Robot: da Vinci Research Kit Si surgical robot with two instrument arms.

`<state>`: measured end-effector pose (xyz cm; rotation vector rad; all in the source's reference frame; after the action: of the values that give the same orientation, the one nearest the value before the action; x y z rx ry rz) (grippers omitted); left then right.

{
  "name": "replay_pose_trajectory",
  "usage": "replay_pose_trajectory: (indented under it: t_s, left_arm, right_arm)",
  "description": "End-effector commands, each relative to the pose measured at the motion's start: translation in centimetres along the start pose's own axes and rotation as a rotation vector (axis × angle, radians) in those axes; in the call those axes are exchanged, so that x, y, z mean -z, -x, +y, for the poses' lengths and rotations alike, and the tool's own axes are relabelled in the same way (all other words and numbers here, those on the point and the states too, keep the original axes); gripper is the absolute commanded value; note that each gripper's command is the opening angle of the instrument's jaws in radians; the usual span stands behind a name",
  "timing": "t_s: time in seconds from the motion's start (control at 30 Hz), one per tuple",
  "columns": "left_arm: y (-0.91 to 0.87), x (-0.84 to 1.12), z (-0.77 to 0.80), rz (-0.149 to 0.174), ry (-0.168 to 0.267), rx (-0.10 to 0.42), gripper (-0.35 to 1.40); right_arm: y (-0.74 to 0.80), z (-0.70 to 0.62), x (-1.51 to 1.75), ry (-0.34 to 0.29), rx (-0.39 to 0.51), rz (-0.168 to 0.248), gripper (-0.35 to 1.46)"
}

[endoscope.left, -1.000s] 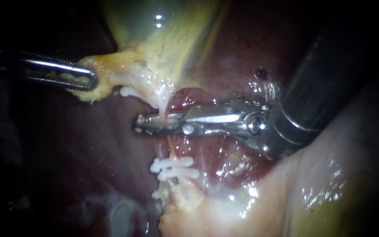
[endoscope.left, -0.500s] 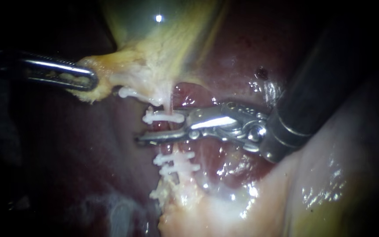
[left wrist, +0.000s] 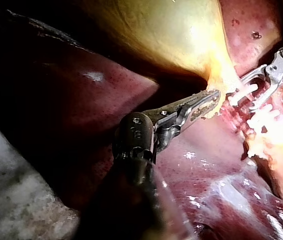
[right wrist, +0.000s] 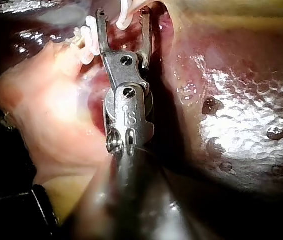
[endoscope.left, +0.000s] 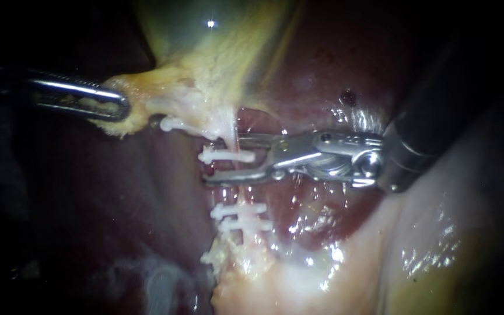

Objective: Going back third clip right tube

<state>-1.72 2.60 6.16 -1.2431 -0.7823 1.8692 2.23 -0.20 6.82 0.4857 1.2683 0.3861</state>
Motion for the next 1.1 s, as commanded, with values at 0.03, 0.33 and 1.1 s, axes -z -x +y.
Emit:
replay_pose_trajectory:
  t_s: [0.03,0.33,1.1]
  left_arm:
    - [0.0,0.0,0.0,0.0,0.001,0.0,-0.35]
    - [0.0,0.0,0.0,0.0,0.001,0.0,-0.35]
    - [0.32,-0.37,-0.28,-0.013,-0.016,0.002,-0.35]
  right_arm:
    - [-0.02,-0.02,0.06,-0.004,0.017,-0.001,0.5]
    - [-0.2,-0.24,0.69,-0.039,0.132,-0.004,0.5]
    - [-0.18,-0.35,1.03,-0.06,0.175,-0.005,0.5]
